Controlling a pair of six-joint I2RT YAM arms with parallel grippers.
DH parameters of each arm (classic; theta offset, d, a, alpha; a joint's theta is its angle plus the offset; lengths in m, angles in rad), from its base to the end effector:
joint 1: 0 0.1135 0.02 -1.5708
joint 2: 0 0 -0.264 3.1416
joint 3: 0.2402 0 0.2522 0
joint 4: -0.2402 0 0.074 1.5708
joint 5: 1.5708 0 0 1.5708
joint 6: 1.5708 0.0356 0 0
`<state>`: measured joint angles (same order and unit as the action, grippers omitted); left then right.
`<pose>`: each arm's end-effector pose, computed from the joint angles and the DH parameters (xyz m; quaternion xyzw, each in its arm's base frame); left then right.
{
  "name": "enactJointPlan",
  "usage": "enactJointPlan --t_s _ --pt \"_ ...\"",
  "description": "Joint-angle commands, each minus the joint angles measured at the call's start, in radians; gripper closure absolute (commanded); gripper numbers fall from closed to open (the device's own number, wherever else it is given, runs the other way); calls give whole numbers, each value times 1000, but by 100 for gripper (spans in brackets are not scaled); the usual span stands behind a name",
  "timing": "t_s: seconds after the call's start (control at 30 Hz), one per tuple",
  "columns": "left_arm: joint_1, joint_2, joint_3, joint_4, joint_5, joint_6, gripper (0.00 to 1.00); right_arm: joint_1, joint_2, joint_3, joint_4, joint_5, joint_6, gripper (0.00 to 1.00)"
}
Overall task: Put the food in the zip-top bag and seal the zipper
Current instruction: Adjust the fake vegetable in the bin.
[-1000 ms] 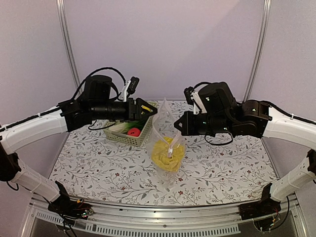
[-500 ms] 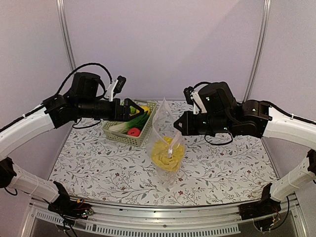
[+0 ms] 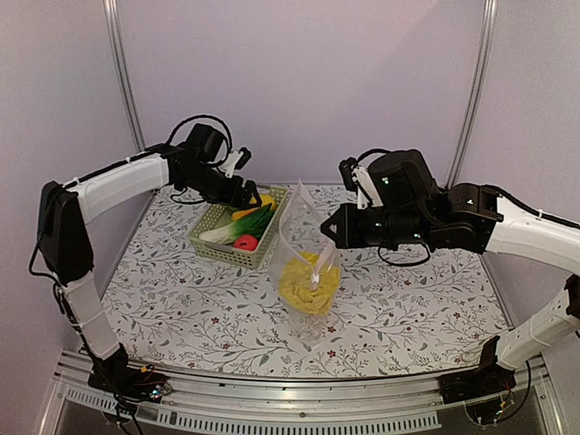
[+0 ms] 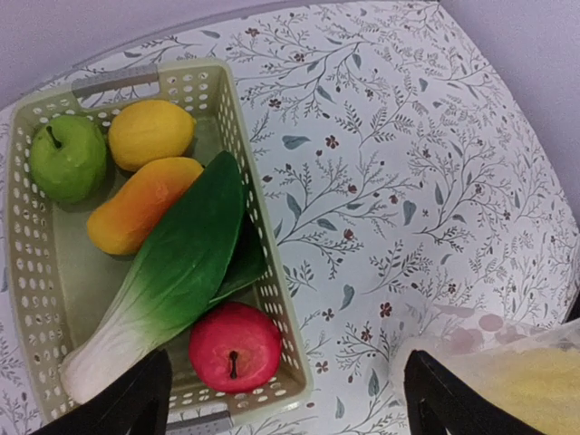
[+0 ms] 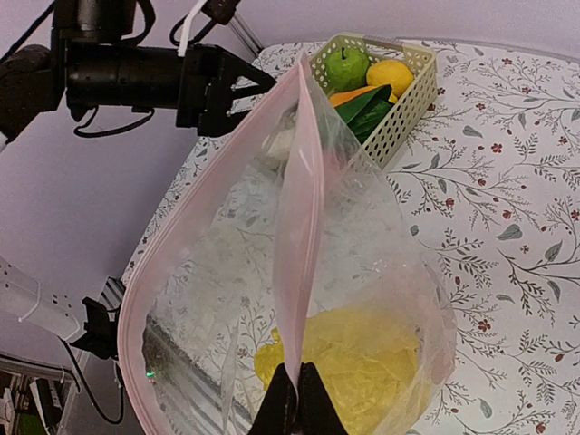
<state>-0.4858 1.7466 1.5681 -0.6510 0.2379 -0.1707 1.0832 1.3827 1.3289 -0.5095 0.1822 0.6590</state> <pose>0.3420 -0.1901 0.3089 0.1877 0.9073 -0.2207 0.3048 0.1512 0.2714 0.3614 -0.1407 0.8618 0.3165 0.3705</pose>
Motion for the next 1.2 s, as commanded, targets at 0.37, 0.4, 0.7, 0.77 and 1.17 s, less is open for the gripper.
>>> enactJointPlan --t_s 0.37,0.4,0.7,0.77,1.17 --pt "11 394 318 -124 -129 191 27 -5 -34 -36 15 -5 -10 97" --pt "12 404 317 -127 -121 194 28 -6 -33 -37 16 -6 -9 97" --pt "10 456 314 -130 -117 213 27 -6 -36 -37 17 -8 -7 97" --pt "10 471 325 -128 -139 214 29 -6 -35 -37 18 -10 -5 97" --pt "10 498 331 -101 -222 209 77 -6 -20 -33 26 -31 4 97"
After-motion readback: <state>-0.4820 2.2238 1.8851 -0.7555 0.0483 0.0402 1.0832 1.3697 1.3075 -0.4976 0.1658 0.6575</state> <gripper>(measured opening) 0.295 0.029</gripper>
